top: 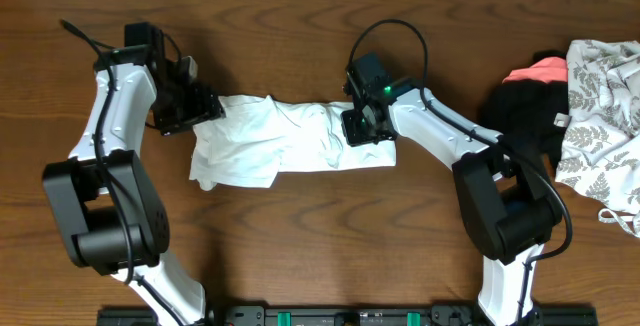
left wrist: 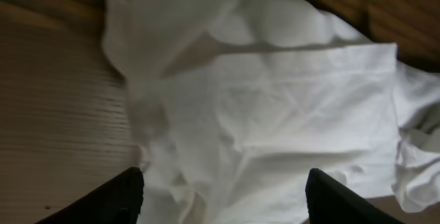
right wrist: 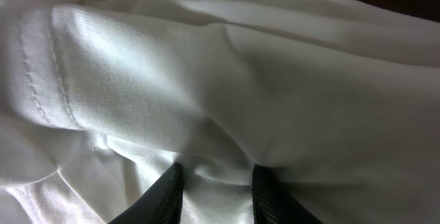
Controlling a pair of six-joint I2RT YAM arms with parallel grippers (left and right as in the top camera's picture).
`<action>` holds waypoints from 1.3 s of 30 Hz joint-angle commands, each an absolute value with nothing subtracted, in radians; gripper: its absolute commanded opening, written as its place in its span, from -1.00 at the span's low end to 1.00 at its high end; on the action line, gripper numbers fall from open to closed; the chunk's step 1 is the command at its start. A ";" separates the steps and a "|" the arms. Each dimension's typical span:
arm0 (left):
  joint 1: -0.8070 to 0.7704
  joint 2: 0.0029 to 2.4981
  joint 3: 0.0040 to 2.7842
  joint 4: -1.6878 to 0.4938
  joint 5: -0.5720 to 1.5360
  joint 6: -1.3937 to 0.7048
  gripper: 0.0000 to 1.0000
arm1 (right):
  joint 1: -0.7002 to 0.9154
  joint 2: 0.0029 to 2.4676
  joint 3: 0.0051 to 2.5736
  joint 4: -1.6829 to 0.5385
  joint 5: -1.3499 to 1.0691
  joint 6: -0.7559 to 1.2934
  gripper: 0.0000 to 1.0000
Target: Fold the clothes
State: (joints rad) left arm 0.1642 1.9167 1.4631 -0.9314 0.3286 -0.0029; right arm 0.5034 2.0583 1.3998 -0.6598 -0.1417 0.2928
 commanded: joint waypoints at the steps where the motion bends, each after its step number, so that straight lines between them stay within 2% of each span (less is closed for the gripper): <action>1: 0.193 1.954 1.464 -0.928 0.297 -0.002 0.53 | 0.504 2.101 1.392 -0.671 -0.131 0.272 -0.36; 12: 0.247 2.082 1.463 -0.929 0.307 0.003 0.53 | 0.498 2.101 1.392 -0.674 -0.131 0.272 -0.37; 17: 0.247 2.144 1.462 -0.930 0.455 0.056 0.53 | 0.498 2.101 1.392 -0.674 -0.131 0.272 -0.37; 21: 0.247 2.172 1.458 -0.947 0.481 0.056 0.49 | 0.498 2.101 1.392 -0.674 -0.131 0.272 -0.38; 23: 0.247 2.172 1.455 -0.957 0.485 0.056 0.17 | 0.498 2.101 1.392 -0.673 -0.131 0.273 -0.38; 25: 0.247 2.172 1.455 -0.964 0.492 0.056 -0.44 | 0.498 2.101 1.392 -0.673 -0.131 0.273 -0.38; 27: 0.247 2.172 1.455 -0.972 0.491 0.056 -0.80 | 0.498 2.101 1.392 -0.674 -0.131 0.273 -0.38; 28: 0.247 2.172 1.455 -0.977 0.491 0.056 -0.88 | 0.498 2.101 1.392 -0.674 -0.131 0.273 -0.38; 34: 0.254 2.122 1.468 -0.982 0.476 0.037 -0.88 | 0.498 2.100 1.393 -0.673 -0.132 0.275 -0.36; 39: 0.277 2.041 1.493 -0.971 0.344 -0.022 -0.88 | 0.494 2.050 1.421 -0.674 -0.139 0.275 -0.03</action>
State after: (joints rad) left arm 0.2535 2.1159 1.4666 -0.9756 0.4538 0.0177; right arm 0.5034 2.0583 1.4075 -0.6651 -0.1558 0.2798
